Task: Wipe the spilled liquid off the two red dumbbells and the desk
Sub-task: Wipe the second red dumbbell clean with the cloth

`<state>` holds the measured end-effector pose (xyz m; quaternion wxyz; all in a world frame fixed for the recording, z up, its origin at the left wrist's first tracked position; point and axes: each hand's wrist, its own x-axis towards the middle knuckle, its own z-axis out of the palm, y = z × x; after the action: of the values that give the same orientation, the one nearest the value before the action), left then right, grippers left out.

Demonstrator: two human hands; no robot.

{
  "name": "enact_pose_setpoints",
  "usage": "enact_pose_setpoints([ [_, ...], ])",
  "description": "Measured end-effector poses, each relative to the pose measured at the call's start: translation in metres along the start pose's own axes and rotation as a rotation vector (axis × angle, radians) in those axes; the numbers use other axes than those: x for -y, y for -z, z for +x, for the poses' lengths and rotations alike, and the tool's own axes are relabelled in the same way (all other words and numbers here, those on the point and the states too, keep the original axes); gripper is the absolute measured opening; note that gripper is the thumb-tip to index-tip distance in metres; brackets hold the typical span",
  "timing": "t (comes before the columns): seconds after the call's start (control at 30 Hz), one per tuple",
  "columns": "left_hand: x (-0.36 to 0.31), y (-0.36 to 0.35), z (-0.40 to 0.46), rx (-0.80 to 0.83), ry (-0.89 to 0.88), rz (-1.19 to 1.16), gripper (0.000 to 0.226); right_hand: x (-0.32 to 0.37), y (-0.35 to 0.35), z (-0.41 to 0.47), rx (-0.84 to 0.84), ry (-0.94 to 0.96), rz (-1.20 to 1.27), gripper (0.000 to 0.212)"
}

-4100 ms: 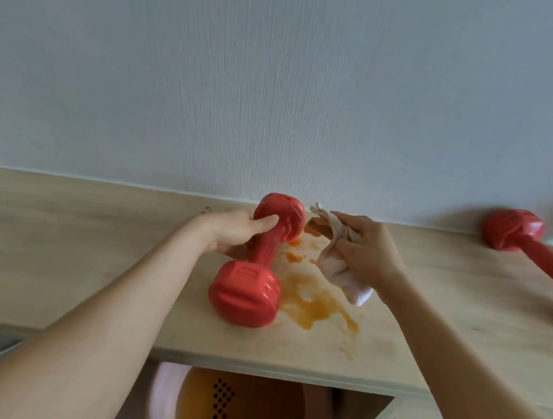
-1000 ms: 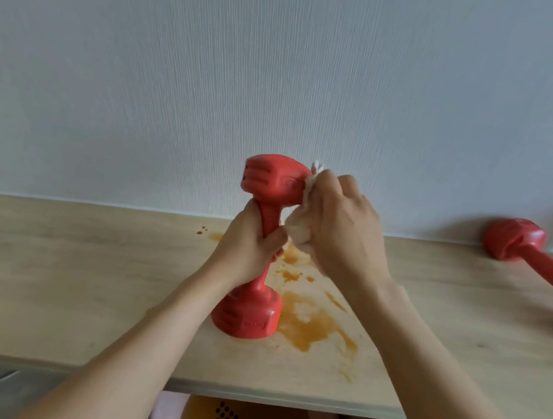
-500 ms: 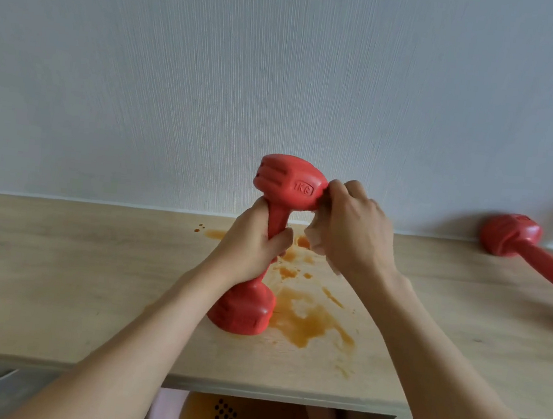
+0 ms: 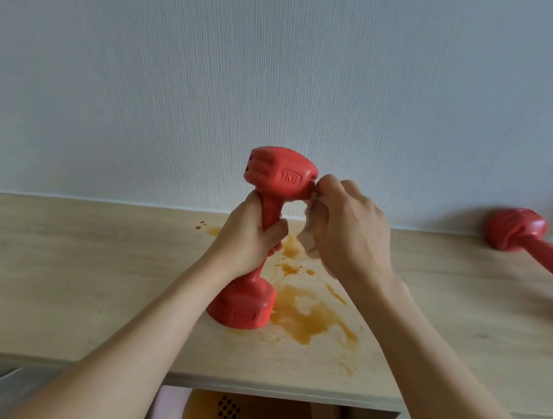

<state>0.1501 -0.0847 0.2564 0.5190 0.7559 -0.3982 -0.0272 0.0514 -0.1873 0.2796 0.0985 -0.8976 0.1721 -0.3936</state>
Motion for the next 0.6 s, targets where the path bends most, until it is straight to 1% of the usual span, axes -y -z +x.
enact_pose_setpoints([
  [0.07, 0.0, 0.003, 0.001, -0.032, 0.012, -0.02, 0.019, 0.011, 0.003, 0.0, -0.072, 0.078, 0.003, 0.024],
  [0.13, 0.0, 0.004, 0.001, -0.031, 0.013, -0.038, 0.019, 0.019, 0.006, 0.001, -0.125, 0.099, -0.006, 0.018],
  [0.17, 0.0, 0.003, 0.0, -0.021, 0.013, -0.035, 0.015, 0.019, 0.007, 0.002, -0.109, 0.058, 0.007, 0.017],
  [0.23, 0.0, 0.002, 0.0, -0.004, 0.015, -0.02, 0.012, 0.011, 0.007, 0.004, -0.022, -0.045, 0.049, 0.018],
  [0.33, 0.0, 0.0, -0.001, 0.022, -0.01, -0.014, 0.011, -0.004, 0.004, 0.005, 0.046, -0.11, 0.101, 0.022],
  [0.4, 0.0, 0.0, -0.002, 0.016, -0.023, -0.013, 0.014, -0.003, 0.004, 0.005, 0.032, -0.102, 0.141, 0.026],
  [0.5, -0.001, 0.003, -0.001, -0.01, 0.011, -0.084, 0.015, 0.01, 0.008, 0.004, -0.028, -0.006, 0.152, 0.037],
  [0.57, -0.001, 0.005, -0.001, 0.005, 0.019, -0.105, 0.013, 0.014, 0.01, 0.004, -0.038, 0.017, 0.148, 0.037],
  [0.6, -0.001, 0.005, -0.002, 0.017, 0.017, -0.109, 0.014, 0.012, 0.01, 0.004, -0.029, -0.004, 0.165, 0.033],
])
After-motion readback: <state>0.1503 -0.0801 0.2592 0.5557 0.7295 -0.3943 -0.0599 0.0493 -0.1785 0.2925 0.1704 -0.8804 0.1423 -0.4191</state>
